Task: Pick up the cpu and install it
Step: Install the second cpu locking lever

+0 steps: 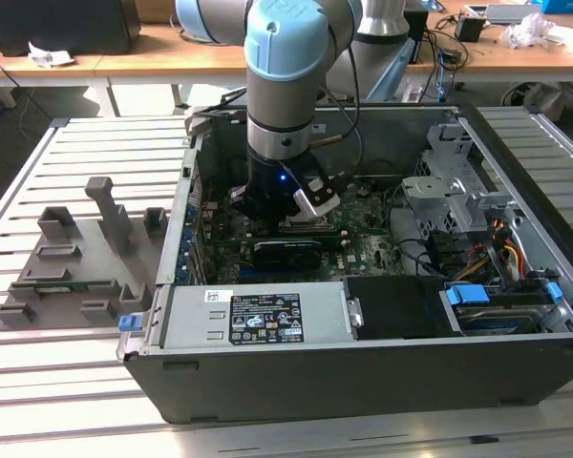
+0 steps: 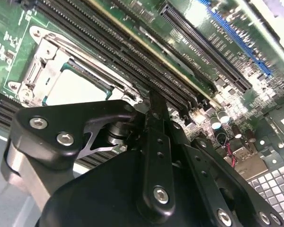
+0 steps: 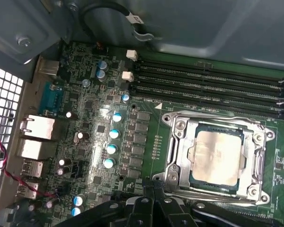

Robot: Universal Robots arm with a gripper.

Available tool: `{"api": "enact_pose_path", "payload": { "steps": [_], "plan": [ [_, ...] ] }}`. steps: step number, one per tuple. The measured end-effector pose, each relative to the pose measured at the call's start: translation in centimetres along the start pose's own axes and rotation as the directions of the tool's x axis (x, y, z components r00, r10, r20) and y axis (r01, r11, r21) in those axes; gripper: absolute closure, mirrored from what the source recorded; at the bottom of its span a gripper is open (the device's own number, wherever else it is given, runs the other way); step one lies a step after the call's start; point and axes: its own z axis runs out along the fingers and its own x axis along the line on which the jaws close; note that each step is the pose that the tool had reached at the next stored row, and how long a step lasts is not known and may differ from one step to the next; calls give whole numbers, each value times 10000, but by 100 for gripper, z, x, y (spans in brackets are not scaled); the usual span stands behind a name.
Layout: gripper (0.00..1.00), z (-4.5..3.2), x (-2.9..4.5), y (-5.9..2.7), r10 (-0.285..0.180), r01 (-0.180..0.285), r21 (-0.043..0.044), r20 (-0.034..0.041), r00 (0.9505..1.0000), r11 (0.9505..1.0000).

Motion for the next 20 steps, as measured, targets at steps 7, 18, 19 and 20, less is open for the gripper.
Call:
{"api": "enact_pose_path", "payload": {
  "steps": [7,18,19,20],
  "plan": [
    [89,23,-49,45,-117,117,-14,-12,9999,9999],
    [89,-150,-165,91,-116,116,-33,-62,9999,9999],
    [89,-152,-221,93,-109,108,-40,-103,9999,9999],
    [89,-154,-260,92,-104,103,-45,-135,9999,9999]
  ]
}}
